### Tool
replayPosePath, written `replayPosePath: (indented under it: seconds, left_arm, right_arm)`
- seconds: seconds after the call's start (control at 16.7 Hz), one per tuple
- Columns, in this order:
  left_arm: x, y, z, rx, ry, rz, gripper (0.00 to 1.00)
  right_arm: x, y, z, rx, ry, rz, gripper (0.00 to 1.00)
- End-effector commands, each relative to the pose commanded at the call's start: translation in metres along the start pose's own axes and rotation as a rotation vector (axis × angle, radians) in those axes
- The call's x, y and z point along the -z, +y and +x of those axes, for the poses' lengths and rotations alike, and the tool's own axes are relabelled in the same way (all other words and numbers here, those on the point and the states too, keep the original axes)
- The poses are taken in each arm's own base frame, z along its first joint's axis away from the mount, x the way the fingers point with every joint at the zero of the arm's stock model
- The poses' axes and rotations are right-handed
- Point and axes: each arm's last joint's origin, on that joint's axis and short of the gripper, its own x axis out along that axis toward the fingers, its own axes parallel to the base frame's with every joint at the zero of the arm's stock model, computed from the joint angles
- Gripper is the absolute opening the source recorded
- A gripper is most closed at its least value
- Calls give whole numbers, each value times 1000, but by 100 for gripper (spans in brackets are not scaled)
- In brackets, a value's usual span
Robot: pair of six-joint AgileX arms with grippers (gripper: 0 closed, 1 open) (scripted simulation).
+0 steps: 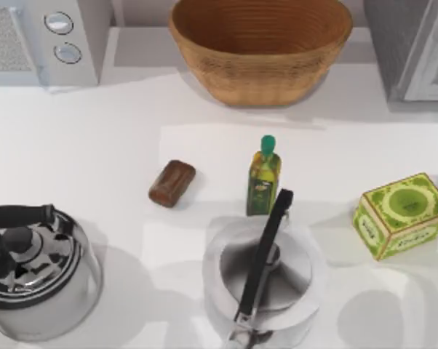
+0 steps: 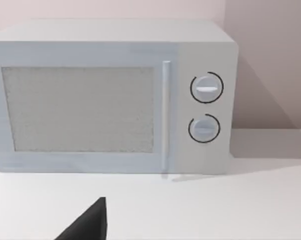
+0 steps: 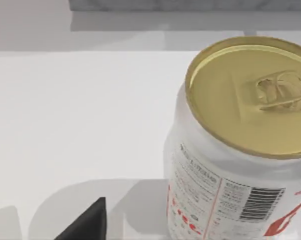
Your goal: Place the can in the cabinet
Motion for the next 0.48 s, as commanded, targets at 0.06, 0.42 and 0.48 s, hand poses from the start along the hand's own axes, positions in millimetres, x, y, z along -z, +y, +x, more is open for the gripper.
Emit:
replayPosePath:
  seconds: [0.06, 0.42, 0.48]
  left_arm:
    - [0, 0, 0, 0, 0, 0, 100]
    - [0, 0, 0, 0, 0, 0, 100]
    - [0, 0, 0, 0, 0, 0, 100]
  right_arm:
    - [2, 0, 2, -4, 5, -1, 100]
    - [3, 1, 2, -6, 10, -1, 100]
    - [0, 0, 3, -3, 5, 0, 100]
